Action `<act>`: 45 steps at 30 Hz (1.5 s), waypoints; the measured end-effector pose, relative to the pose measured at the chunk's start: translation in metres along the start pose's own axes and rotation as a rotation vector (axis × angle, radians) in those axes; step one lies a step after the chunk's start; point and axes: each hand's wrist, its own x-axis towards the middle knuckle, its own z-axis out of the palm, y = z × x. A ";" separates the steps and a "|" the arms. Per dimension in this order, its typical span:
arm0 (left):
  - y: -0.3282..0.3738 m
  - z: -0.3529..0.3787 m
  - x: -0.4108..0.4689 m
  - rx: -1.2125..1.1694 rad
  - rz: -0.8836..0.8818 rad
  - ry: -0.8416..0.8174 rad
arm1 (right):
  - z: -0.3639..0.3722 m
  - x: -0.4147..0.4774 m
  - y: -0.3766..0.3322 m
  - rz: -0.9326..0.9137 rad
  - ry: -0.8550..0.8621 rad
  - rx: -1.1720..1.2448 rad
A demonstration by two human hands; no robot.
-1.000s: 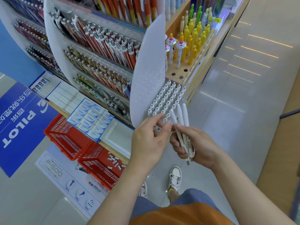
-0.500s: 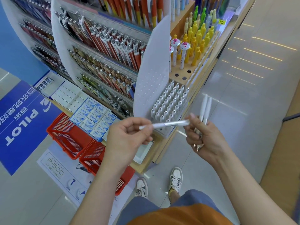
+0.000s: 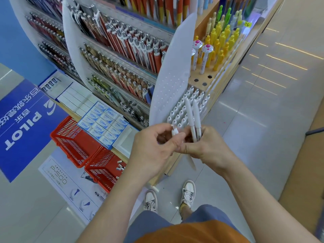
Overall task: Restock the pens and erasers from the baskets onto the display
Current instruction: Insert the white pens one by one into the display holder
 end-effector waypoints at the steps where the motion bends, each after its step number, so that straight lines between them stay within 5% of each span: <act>1: 0.000 -0.001 0.000 0.013 0.003 -0.008 | 0.000 0.000 -0.001 -0.009 -0.009 -0.040; 5: 0.003 -0.015 -0.004 -0.046 0.034 0.157 | -0.007 0.001 -0.005 0.032 0.090 0.018; 8: 0.005 -0.031 -0.006 -0.043 0.082 0.353 | -0.026 0.008 0.003 0.102 0.327 0.385; 12: -0.010 -0.018 0.000 0.084 0.056 0.338 | -0.040 0.011 0.012 0.195 0.452 0.688; 17: -0.038 0.007 0.013 0.286 0.152 0.305 | -0.036 0.007 0.022 0.268 0.376 0.532; 31: -0.067 0.039 0.031 0.455 0.247 0.212 | -0.039 0.008 0.035 0.297 0.234 0.646; 43: -0.050 0.038 0.033 0.577 0.078 0.094 | -0.035 0.001 0.024 0.253 0.143 0.398; 45: -0.039 0.032 0.021 0.591 0.174 0.150 | -0.034 -0.002 0.020 0.236 0.133 0.341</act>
